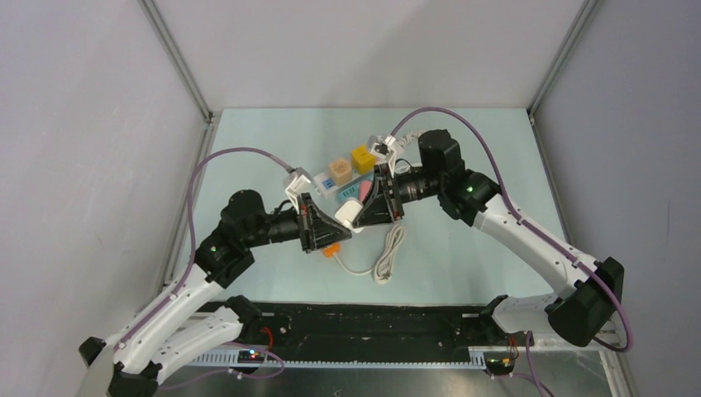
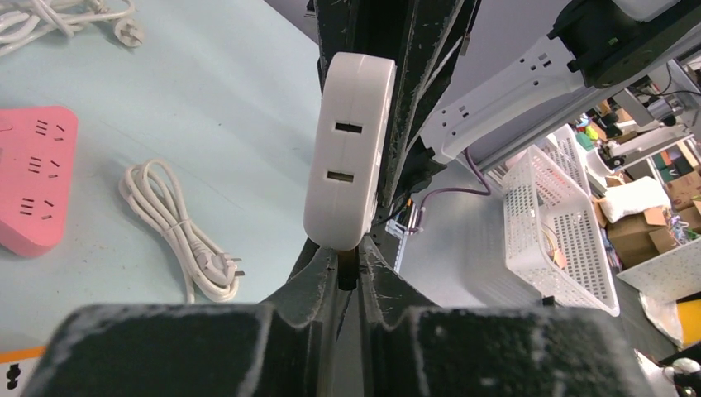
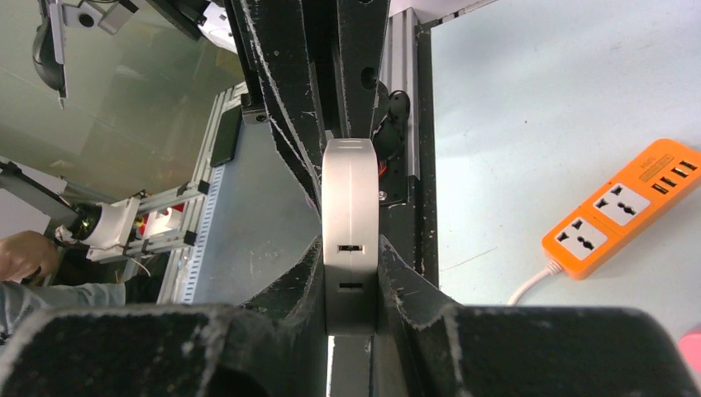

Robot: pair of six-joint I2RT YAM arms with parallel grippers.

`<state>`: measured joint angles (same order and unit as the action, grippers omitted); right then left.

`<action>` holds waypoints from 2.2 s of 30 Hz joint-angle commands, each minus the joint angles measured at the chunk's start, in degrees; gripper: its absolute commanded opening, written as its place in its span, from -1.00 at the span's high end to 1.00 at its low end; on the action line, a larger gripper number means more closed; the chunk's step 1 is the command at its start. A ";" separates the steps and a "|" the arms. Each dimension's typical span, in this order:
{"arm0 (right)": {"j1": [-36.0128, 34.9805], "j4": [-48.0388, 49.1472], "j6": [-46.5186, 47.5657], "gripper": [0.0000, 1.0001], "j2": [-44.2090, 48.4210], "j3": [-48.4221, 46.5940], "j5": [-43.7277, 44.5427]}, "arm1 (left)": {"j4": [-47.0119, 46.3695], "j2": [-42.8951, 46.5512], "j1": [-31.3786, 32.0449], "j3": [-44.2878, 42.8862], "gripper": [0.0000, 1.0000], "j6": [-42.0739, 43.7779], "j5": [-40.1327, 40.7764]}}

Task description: Insert the plug

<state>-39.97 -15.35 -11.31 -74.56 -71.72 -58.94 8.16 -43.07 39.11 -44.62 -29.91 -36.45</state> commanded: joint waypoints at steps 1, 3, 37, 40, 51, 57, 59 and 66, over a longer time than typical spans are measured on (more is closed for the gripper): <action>-0.02 -0.37 2.03 1.00 0.79 -2.23 1.45 | -1.24 0.31 -0.11 -0.27 0.77 0.68 -1.74; -0.06 -0.67 2.35 1.00 0.84 -2.23 1.92 | -1.29 0.20 -0.15 -0.21 0.81 0.63 -1.75; -17.76 -20.72 -0.17 1.00 -23.96 -19.03 62.50 | 28.96 20.49 -2.00 1.12 -0.99 -1.21 72.12; -21.13 -23.16 -0.81 1.00 -29.79 -22.04 67.96 | 30.78 21.29 -1.97 1.23 -0.99 -1.19 76.41; -26.72 -23.51 -3.45 1.00 -40.25 -25.72 80.46 | 37.67 25.14 -1.96 0.81 -0.99 -8.14 88.25; -26.94 -22.46 -2.07 1.00 -41.88 -25.91 82.03 | 39.04 27.96 -1.99 0.63 -0.99 -9.47 90.91; -26.99 -22.46 -2.09 1.00 -42.42 -26.31 82.20 | 39.23 28.37 -1.94 0.71 -0.99 -9.76 91.11; -27.08 -22.60 -2.51 1.00 -42.51 -27.25 80.29 | 39.66 28.62 -2.00 0.72 -0.99 -10.30 91.35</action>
<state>-66.76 -38.81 -13.45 -117.36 -96.20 20.75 47.86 -14.87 37.34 -42.11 -37.78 52.01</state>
